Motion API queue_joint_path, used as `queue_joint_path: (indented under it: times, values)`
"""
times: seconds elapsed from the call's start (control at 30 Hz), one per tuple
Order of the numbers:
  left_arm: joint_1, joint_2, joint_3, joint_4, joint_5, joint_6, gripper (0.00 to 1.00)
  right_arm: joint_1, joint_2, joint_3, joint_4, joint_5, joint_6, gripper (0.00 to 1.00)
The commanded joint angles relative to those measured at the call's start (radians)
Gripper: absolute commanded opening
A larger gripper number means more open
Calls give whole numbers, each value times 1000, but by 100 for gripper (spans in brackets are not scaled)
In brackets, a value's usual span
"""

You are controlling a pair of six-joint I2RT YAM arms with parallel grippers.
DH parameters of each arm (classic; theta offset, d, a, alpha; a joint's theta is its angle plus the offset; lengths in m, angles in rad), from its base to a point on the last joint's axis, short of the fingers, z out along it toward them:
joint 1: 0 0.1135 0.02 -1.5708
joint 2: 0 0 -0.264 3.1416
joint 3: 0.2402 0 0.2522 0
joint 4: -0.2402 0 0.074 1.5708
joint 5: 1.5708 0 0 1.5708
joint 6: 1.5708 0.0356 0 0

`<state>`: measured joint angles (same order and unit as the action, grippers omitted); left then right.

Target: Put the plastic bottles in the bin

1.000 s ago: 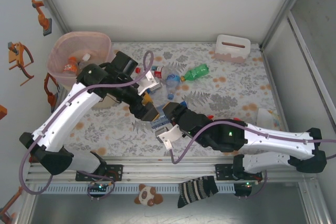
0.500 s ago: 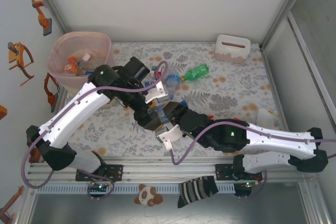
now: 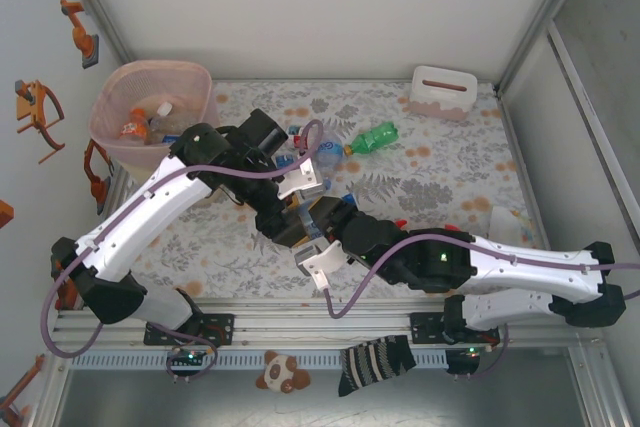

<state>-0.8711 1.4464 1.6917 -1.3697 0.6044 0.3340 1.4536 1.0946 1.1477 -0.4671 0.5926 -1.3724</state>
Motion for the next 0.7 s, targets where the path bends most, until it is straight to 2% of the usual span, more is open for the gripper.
queue_joint_path:
  times: [0.0, 0.1, 0.23, 0.33, 0.53, 0.67]
  values:
    - [-7, -6, 29, -35, 26, 23, 55, 6, -3, 33, -7, 31, 15, 44]
    - [-3, -21, 28, -39, -2, 23, 54, 10, -8, 32, -14, 42, 24, 60]
    - [23, -43, 33, -39, -2, 24, 53, 20, -18, 24, -26, 53, 40, 72]
    - [57, -59, 35, -40, 3, 26, 52, 23, -24, 25, -38, 57, 72, 91]
    - [150, -101, 29, -33, -35, 17, 50, 30, -61, 38, -71, 53, 191, 94]
    - [253, -136, 29, 6, -90, -17, 49, 30, -109, 35, -74, 32, 319, 94]
